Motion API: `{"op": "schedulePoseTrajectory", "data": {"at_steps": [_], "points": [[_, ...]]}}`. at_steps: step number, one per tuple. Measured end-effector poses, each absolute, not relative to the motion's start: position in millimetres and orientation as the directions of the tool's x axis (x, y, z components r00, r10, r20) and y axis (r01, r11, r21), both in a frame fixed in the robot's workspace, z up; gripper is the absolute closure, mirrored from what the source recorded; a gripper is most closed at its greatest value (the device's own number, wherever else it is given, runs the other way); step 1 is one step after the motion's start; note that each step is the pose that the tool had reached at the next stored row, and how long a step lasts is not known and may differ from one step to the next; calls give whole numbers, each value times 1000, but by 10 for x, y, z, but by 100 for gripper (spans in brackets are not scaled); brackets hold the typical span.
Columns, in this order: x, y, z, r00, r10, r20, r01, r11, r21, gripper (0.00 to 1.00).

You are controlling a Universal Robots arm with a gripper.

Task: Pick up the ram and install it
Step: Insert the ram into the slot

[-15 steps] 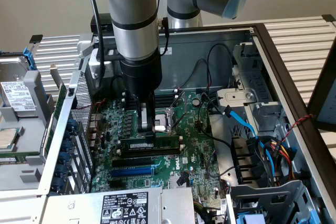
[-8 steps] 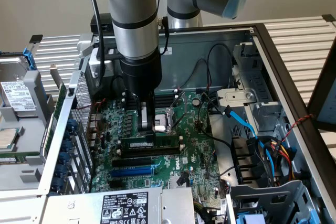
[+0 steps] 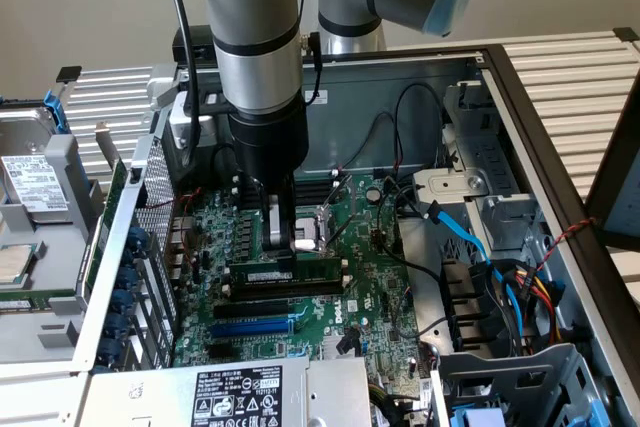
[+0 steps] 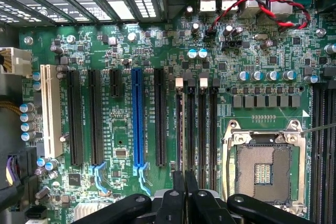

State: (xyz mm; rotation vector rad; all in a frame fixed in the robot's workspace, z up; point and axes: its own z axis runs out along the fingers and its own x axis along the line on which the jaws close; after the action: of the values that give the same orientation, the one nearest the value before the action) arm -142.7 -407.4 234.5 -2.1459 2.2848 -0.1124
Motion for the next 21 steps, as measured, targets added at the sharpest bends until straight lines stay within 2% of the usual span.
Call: {"op": "schedulePoseTrajectory", "data": {"at_steps": [21], "points": [[-1427, -4075, 2337, -58, -997, 47, -997, 55, -56, 88]]}}
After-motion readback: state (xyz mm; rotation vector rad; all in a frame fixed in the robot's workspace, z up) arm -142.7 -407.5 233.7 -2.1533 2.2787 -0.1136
